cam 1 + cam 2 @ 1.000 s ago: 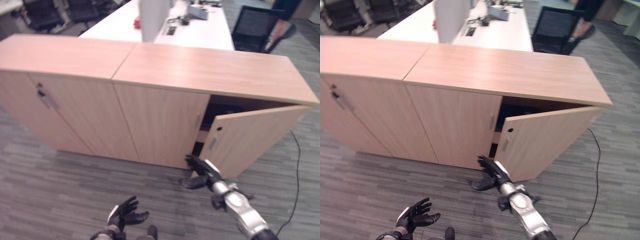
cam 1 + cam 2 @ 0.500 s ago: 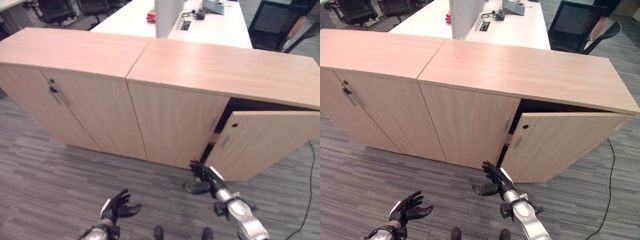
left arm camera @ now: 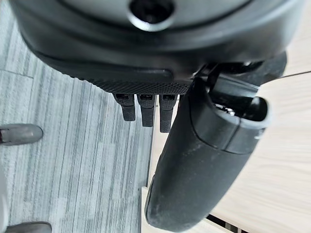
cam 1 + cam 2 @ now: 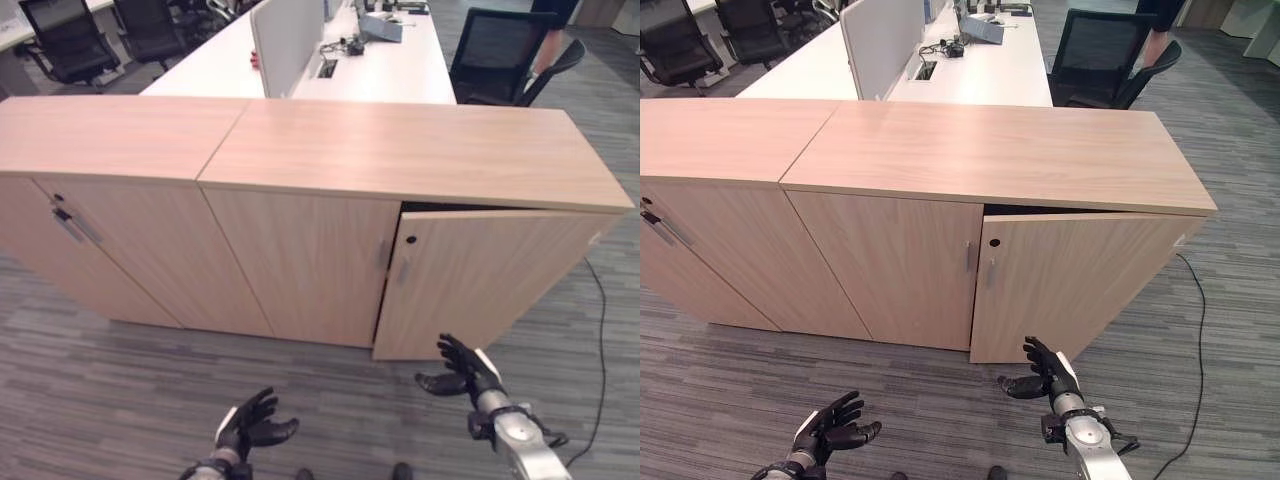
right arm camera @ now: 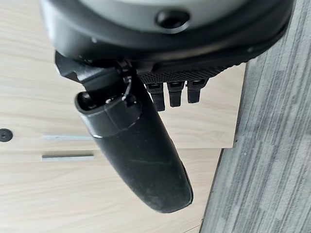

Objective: Put the empty folder in the office cabinet

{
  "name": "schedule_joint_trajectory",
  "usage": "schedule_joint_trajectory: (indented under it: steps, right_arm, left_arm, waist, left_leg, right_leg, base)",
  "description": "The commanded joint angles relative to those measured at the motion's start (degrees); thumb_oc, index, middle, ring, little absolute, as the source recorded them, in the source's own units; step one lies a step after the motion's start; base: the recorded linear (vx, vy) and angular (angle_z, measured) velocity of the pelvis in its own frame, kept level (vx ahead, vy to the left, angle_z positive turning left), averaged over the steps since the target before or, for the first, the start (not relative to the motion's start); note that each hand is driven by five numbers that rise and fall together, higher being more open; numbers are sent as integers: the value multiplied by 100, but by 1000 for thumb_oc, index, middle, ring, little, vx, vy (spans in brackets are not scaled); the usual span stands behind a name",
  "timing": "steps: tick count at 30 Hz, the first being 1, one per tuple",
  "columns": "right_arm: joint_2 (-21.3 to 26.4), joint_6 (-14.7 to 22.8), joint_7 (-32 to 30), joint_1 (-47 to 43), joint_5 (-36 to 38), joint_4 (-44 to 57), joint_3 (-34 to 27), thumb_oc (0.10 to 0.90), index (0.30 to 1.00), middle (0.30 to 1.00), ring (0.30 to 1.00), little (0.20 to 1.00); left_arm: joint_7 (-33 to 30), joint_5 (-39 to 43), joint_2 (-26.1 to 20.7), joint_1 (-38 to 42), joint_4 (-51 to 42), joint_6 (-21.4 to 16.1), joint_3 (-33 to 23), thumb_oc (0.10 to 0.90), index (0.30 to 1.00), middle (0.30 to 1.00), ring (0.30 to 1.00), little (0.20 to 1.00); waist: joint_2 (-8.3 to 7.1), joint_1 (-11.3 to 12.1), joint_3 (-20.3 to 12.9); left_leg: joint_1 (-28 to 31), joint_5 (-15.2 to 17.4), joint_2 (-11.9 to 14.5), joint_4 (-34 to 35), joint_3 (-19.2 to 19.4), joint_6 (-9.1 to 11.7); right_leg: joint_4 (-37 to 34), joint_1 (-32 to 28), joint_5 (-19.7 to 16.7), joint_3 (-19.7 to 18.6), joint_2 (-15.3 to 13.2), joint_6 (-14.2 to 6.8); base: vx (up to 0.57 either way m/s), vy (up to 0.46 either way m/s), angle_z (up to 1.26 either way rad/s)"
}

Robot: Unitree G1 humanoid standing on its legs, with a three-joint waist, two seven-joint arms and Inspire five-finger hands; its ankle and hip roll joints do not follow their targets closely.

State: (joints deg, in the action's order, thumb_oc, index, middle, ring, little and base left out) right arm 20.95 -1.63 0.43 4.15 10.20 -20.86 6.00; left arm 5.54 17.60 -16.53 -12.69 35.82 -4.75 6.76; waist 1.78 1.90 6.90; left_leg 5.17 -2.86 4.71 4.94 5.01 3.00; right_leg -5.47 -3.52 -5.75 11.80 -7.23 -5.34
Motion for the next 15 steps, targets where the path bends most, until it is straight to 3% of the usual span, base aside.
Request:
schedule_joint_trajectory:
  steps: [1,15]
  right_arm:
    - [108,523,-181,-740,113,21,-132,800,900,900,900,900]
    - [-270,524,-263,-105,-445,-759,151,800,900,900,900,900]
  left_arm:
    - [30,-16,-128,480,26,-277,58,800,900,900,900,900]
    - [-258,-322,74,523,455,-293,23,800,900,900,900,900]
  waist:
    - [-78,104,-94]
    - [-5,0,-94]
  left_leg:
    - [121,473,70,6,-165,235]
    - [140,471,104,6,-267,272]
  right_leg:
    - [104,-542,744,316,-308,-376]
    - [75,-626,806,388,-241,-324]
  base:
    - [-1,-35,9]
    - [-2,-11,6]
